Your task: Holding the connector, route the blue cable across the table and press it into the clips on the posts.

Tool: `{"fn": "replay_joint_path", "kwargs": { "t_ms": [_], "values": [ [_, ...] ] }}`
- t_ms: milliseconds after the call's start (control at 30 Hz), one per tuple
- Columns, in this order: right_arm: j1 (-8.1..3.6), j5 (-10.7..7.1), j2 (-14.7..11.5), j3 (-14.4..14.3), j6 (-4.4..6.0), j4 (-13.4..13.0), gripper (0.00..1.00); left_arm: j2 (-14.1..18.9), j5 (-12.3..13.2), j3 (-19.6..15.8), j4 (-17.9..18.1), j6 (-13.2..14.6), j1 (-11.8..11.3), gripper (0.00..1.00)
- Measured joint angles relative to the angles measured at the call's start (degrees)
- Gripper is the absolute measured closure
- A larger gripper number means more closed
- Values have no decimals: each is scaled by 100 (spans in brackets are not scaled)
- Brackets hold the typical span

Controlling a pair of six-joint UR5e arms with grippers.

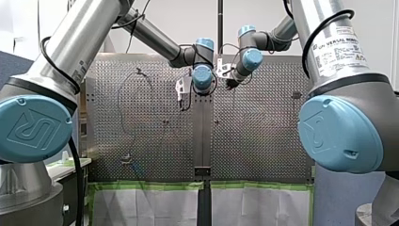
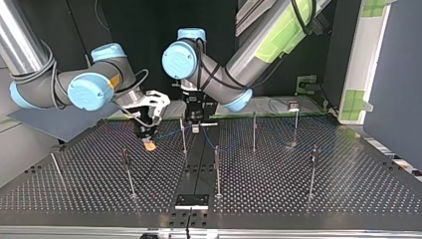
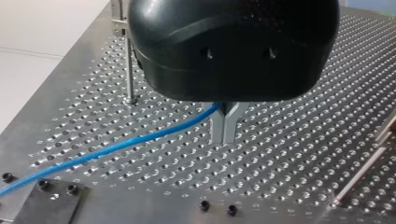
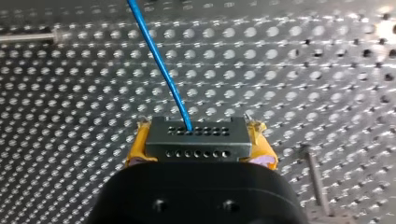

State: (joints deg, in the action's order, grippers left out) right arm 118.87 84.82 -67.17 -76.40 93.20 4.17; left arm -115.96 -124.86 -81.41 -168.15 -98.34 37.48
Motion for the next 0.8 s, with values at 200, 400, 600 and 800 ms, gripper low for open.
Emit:
{"fn": "replay_joint_path", "kwargs": {
  "t_ms": [200,400,600,800],
  "values": [
    [-14,-6,-37,-295,78,-245,100,-4,156,-316,319,9,-19,100],
    [6,25,-40,-569,242,-517,100,-7,426,-622,624,7,-76,100],
    [15,195,-38,-861,144,-808,100,-14,690,-929,787,-51,-145,100],
    [-34,222,-37,-1202,132,-1148,100,-16,923,-1274,839,-132,-196,100]
  ]
}}
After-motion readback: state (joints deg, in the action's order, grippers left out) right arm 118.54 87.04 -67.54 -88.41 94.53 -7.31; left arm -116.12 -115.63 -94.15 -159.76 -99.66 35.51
